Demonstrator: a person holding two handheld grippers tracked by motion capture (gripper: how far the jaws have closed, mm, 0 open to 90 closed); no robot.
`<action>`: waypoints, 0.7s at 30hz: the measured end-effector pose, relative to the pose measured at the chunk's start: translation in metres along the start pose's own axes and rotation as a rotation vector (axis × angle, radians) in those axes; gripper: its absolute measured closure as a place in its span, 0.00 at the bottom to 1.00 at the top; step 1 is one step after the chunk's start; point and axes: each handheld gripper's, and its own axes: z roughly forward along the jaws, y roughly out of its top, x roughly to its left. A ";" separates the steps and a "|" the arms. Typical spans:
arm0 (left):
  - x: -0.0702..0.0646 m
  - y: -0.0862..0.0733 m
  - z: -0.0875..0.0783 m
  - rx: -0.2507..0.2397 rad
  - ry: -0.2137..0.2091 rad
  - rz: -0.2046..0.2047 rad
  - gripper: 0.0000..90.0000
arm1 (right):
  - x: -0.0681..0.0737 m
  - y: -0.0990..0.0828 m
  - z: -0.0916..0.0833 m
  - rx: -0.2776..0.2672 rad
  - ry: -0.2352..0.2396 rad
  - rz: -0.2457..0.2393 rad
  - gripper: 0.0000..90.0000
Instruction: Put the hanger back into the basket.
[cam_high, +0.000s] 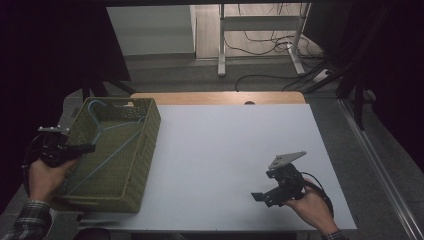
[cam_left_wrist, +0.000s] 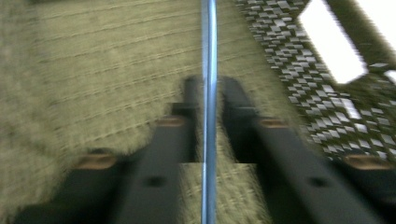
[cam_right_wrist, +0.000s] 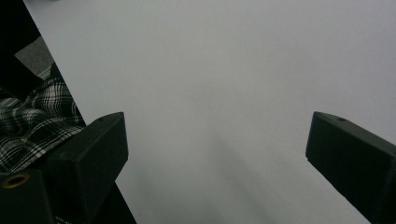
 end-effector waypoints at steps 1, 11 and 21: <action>-0.001 0.001 -0.003 -0.003 0.031 0.003 0.49 | 0.000 -0.002 0.000 -0.005 -0.001 0.009 0.06; -0.083 -0.007 -0.023 -0.111 -0.140 0.210 0.06 | 0.005 -0.015 -0.009 -0.117 -0.058 0.062 0.02; -0.143 -0.043 -0.009 -0.105 -0.215 0.283 0.00 | 0.000 -0.039 -0.024 -0.209 -0.197 0.136 0.00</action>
